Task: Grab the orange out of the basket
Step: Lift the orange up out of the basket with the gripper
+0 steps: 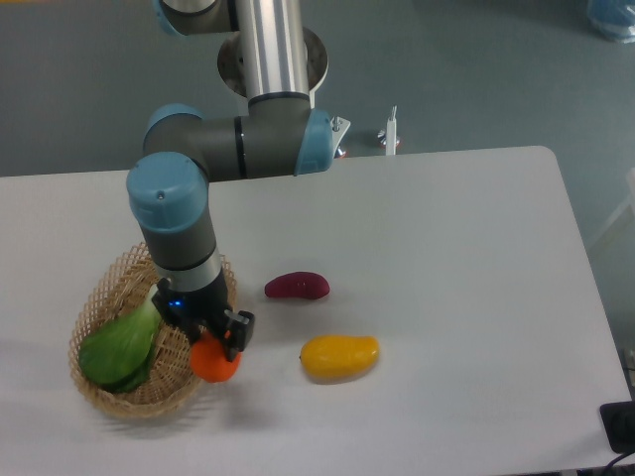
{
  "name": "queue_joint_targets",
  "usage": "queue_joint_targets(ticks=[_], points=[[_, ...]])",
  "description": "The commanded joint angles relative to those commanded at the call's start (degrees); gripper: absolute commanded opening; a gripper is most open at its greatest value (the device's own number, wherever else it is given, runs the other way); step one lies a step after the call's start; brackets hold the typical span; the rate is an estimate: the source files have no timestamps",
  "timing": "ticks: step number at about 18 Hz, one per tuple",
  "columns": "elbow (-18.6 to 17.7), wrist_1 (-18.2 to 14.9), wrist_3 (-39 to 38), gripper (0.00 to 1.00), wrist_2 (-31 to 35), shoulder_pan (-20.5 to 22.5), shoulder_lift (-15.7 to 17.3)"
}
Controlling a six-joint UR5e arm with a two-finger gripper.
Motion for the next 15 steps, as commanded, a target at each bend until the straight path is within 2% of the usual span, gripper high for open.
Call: queue_joint_targets(ticks=[5,7,9,10,12,15], points=[[2.3,-0.4,9.8,0.33,-0.1,7.9,-1.4],[3.5,-0.8,14.2,0.32,0.1,9.6,-1.4],[4.2,-3.2,15.4,0.32,0.1,11.0,-1.3],[4.4,-4.4,16.5,0.33,0.0,12.0,-1.1],[4.2,-4.4,22.4,0.33,-0.3,15.0,-1.1],[3.5,-4.4,27.1,0.33,-0.4,17.8,-1.8]])
